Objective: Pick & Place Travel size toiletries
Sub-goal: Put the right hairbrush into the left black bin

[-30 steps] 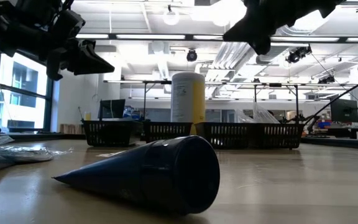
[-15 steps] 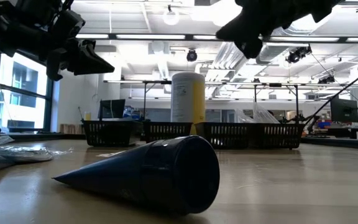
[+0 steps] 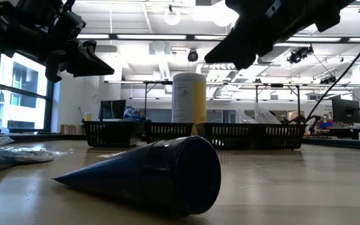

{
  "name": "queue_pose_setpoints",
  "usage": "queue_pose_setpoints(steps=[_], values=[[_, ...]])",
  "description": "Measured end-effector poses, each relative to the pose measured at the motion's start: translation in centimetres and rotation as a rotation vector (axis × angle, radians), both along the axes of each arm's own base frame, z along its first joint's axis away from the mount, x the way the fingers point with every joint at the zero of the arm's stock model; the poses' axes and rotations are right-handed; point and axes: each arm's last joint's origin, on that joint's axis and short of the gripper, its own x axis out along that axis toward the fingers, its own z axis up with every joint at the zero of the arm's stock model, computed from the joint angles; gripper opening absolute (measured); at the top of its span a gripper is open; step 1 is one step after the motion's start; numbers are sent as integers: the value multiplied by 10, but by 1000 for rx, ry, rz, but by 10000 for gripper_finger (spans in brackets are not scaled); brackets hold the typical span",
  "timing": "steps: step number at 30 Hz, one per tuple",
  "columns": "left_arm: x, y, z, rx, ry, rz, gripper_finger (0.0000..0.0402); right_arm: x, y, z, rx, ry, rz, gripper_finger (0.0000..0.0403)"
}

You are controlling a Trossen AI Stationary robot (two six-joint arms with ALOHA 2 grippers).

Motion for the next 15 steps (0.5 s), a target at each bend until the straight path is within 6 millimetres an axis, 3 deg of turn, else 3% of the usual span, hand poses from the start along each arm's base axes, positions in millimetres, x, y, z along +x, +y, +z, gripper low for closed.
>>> queue_pose_setpoints(steps=[9,15], values=[[0,0,0,0,0,0,0,29,29,-8,-123,149,25,2],[0,0,0,-1,0,0,0,34,50,-22,-288,219,62,2]])
